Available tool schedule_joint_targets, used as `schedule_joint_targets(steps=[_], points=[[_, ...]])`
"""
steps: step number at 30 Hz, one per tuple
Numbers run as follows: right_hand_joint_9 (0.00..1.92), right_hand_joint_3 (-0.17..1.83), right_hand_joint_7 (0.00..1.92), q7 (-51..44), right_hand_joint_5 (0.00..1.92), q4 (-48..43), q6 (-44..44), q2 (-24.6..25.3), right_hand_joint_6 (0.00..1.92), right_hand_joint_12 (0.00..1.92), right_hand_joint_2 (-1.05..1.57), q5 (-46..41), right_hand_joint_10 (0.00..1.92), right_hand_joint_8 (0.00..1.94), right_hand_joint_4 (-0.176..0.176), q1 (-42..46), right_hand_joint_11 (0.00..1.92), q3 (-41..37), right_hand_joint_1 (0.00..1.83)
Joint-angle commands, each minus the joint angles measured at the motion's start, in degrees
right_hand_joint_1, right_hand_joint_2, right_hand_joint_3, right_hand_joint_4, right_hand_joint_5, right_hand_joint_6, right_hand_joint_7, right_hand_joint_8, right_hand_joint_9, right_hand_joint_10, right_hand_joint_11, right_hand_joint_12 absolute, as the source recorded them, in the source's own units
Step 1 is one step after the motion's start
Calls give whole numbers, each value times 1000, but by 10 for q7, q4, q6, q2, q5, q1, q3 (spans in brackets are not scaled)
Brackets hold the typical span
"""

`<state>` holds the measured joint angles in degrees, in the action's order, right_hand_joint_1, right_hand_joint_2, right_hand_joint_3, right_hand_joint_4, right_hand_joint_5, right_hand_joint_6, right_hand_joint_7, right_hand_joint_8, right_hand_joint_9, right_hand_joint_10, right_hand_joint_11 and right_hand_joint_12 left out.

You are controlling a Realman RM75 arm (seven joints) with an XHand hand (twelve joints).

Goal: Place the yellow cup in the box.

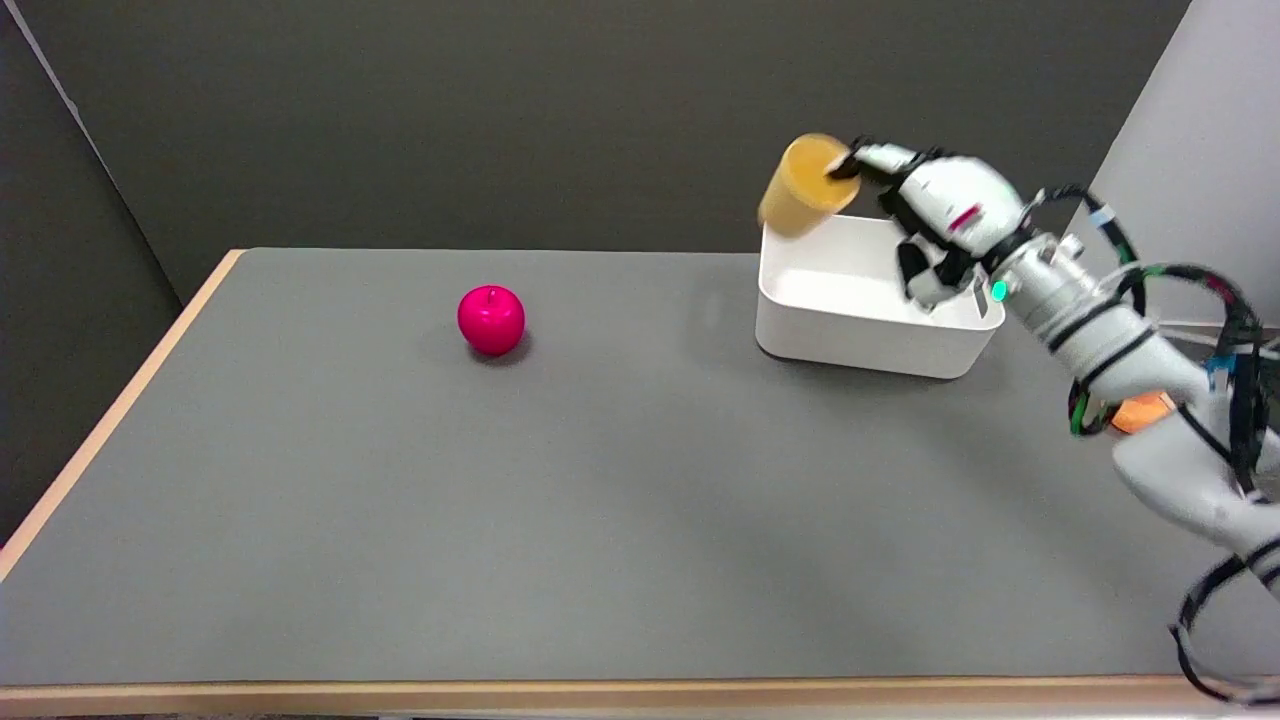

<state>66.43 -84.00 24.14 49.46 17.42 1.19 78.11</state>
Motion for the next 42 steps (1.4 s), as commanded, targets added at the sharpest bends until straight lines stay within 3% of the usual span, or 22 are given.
schedule_joint_targets(steps=[1,7,13,18,24,40,42], points=[[1015,1579,380,-101,335,226,-201,-54,576,1921,383,-71,1921,438,-105,-283,1234,114,1777],[1016,1581,397,-96,347,269,-253,-91,585,1921,381,-76,1921,444,-91,-340,1235,253,1778],[1018,1585,413,-98,359,227,-286,-121,601,1921,380,-116,1921,458,-70,-308,1234,306,1778],[1020,1588,423,-98,367,155,-295,-166,614,1921,377,-129,1921,467,-60,-234,1233,275,1779],[1021,1589,436,-100,373,104,-298,-169,629,1921,377,-129,1921,480,-58,-146,1231,196,1779],[1021,1589,469,-101,398,126,-300,-163,665,1921,377,-171,1921,509,-33,-138,1226,260,1779],[1006,1568,403,-101,280,124,-300,-161,556,1921,391,-169,1921,464,117,-140,1216,262,1773]])
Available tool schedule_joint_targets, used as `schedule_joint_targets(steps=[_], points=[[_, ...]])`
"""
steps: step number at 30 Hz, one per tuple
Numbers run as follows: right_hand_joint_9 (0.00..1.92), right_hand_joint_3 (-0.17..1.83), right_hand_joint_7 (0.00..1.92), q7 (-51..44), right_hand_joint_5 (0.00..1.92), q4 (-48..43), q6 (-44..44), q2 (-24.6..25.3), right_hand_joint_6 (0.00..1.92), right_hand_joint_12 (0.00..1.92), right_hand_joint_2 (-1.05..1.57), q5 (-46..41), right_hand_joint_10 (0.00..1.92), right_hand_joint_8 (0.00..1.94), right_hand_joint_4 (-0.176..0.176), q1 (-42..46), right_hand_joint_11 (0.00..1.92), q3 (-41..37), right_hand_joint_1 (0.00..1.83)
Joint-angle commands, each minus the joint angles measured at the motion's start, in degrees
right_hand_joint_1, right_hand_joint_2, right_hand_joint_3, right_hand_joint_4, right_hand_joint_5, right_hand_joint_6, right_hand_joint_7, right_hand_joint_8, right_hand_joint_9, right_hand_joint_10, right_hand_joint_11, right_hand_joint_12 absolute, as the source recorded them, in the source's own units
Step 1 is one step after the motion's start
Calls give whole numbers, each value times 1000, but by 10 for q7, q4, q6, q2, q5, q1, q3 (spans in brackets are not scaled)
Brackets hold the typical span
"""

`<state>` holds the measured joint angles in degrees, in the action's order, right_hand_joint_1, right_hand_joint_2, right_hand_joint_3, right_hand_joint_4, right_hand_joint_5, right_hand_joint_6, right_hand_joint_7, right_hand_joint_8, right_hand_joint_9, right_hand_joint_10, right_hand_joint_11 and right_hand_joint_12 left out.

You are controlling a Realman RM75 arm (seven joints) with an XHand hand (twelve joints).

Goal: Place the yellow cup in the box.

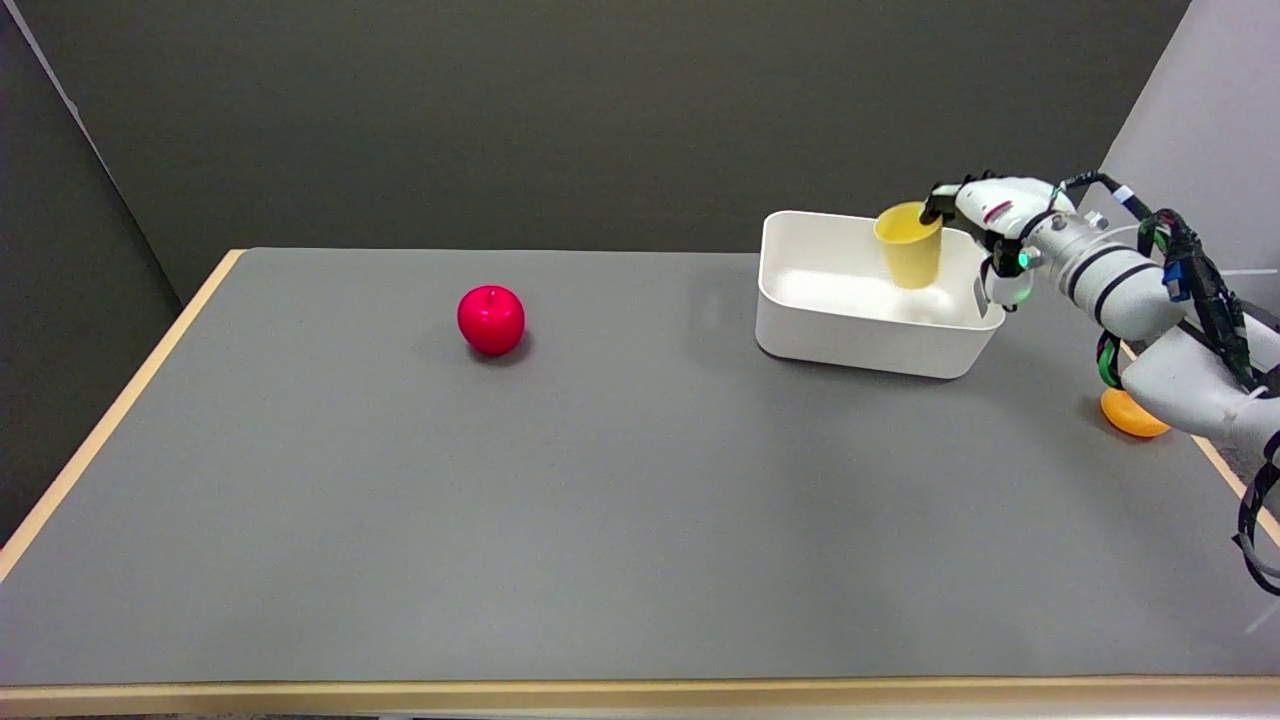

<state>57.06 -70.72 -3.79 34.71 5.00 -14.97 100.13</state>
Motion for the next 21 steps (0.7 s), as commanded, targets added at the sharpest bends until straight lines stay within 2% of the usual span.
schedule_joint_targets(steps=[1,5,14,19,21], points=[[1001,1562,378,-7,255,-10,-20,-13,534,1921,395,-44,1921,454,138,21,1207,42,1771],[982,1535,272,-7,192,-5,-20,-8,458,1921,412,-46,1921,411,147,15,1150,44,1765],[971,1518,253,-3,183,-15,-9,0,445,1921,422,-45,1918,400,150,15,1143,27,1762],[969,1516,224,-2,167,-70,56,14,422,1921,423,-48,1918,388,138,62,1139,-74,1761],[965,1511,185,-2,113,-95,108,32,367,1921,428,-49,1920,375,110,90,1136,-124,1760]])
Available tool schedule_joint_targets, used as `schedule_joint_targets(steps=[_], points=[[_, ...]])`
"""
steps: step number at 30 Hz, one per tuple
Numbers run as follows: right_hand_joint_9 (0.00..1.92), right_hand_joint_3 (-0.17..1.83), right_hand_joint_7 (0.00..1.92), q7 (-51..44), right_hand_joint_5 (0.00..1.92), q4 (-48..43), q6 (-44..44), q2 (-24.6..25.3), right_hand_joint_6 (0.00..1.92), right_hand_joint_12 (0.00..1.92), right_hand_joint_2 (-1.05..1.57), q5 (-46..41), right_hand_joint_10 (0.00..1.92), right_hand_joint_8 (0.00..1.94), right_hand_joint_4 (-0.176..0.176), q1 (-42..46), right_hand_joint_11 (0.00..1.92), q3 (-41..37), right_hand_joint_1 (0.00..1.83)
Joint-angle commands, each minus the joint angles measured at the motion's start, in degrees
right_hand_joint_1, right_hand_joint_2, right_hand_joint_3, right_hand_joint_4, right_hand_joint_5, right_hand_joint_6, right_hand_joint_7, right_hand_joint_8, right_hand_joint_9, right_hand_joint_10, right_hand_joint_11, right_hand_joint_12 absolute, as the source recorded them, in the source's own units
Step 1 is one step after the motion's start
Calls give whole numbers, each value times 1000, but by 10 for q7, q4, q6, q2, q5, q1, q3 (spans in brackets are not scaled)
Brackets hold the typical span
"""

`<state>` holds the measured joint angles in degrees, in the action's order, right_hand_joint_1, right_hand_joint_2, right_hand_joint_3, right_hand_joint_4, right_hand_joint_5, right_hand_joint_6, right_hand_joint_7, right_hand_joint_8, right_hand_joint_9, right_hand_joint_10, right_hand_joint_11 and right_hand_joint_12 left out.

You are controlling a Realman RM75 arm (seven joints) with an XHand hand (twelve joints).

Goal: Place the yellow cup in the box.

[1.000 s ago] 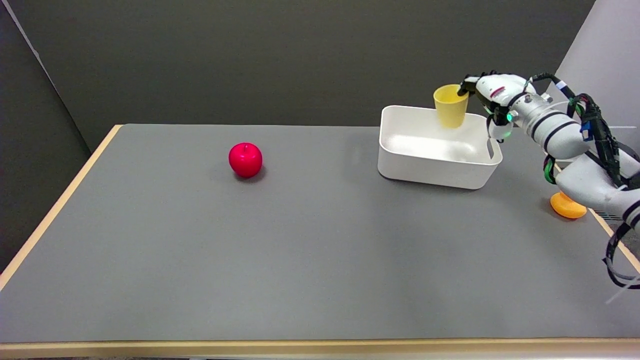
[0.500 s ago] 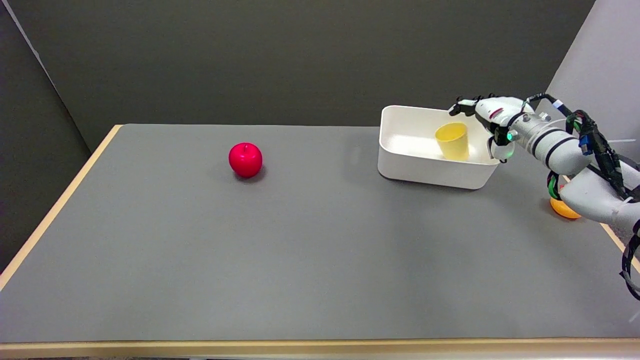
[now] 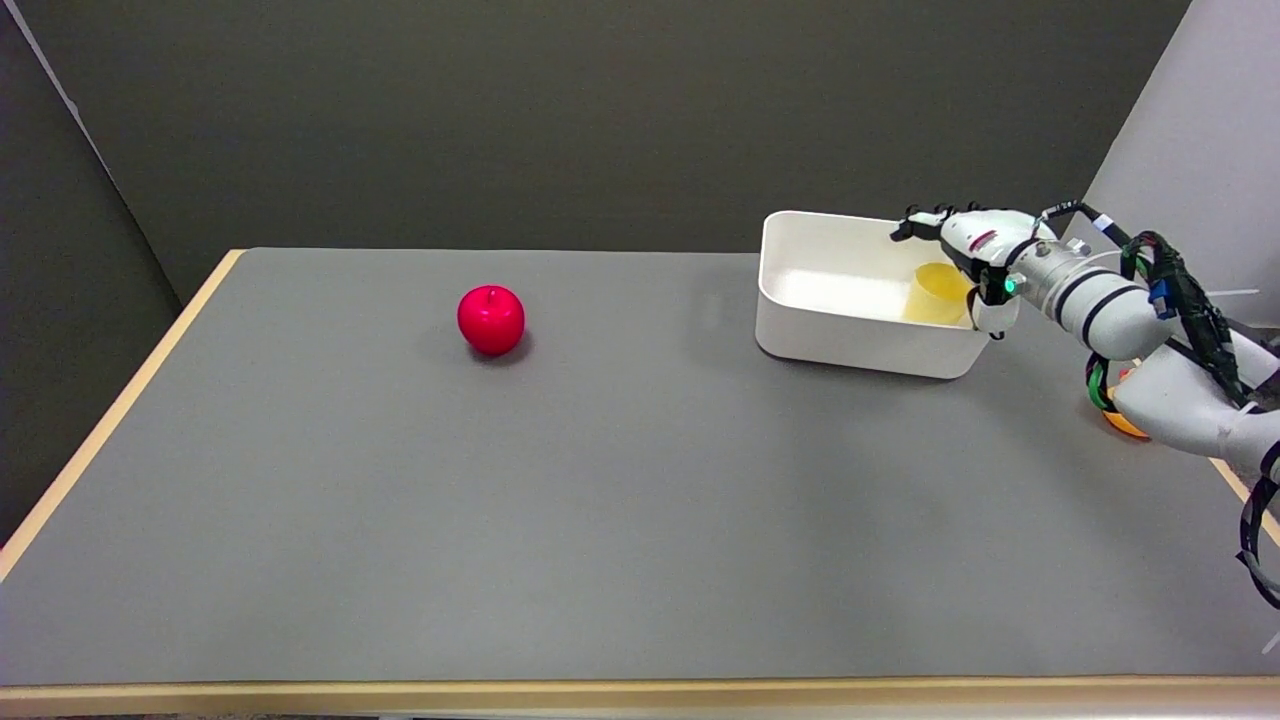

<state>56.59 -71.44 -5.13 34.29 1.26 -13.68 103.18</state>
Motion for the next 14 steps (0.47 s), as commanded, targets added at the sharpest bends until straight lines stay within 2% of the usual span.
schedule_joint_targets(steps=[1,5,9,14], points=[[963,1508,170,3,93,-104,162,52,348,1921,430,-17,1921,370,100,94,1135,-182,1759],[951,1490,152,3,68,-162,263,93,312,1921,443,-76,1921,369,84,132,1144,-246,1756],[936,1467,156,2,59,-192,353,86,303,1921,459,-89,1921,333,84,172,1128,-244,1750],[753,1170,210,3,87,-194,473,74,321,1921,654,-96,1919,275,88,208,707,-210,1702]])
